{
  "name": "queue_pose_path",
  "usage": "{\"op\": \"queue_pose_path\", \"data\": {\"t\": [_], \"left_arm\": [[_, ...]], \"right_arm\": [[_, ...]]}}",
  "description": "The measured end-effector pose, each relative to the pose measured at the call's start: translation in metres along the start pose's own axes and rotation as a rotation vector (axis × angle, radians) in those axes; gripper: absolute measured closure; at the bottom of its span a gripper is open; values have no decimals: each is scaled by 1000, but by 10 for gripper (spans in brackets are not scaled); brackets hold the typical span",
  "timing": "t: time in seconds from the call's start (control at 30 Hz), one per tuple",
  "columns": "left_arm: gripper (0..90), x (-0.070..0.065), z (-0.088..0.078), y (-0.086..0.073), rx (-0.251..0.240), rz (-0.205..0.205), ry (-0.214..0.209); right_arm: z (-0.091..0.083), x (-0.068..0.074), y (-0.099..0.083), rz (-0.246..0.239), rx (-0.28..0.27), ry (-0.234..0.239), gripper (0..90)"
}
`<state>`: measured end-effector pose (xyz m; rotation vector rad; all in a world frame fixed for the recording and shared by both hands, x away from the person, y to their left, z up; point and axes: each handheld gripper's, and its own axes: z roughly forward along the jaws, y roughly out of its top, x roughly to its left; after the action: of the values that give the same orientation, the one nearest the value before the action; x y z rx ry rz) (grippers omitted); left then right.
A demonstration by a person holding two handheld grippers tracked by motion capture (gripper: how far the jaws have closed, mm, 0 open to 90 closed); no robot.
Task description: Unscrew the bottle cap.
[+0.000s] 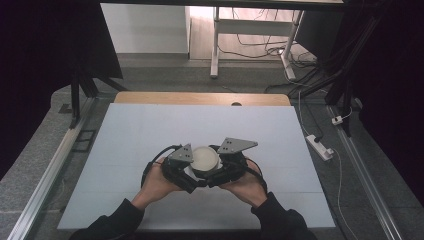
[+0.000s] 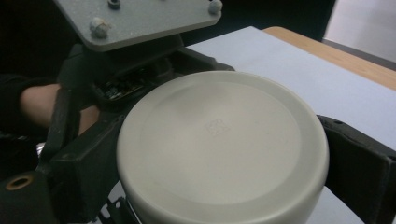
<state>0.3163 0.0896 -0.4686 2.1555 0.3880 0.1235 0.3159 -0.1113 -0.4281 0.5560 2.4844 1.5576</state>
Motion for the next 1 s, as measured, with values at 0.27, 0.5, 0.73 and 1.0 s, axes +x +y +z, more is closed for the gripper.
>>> {"op": "queue_pose_path", "data": {"t": [0.27,0.5,0.73,1.0], "left_arm": [[73,-2,4,1,6,22,-46],[73,0,1,0,-4,-9,3],[73,2,-2,-1,-4,-49,77],[74,-1,0,1,-2,-63,100]], "right_arm": [[-5,-18,-3,-49,4,187,71],[0,-15,-4,-3,1,133,0],[1,-3,0,36,-21,-22,0],[10,7,1,5,-11,-107,33]]}}
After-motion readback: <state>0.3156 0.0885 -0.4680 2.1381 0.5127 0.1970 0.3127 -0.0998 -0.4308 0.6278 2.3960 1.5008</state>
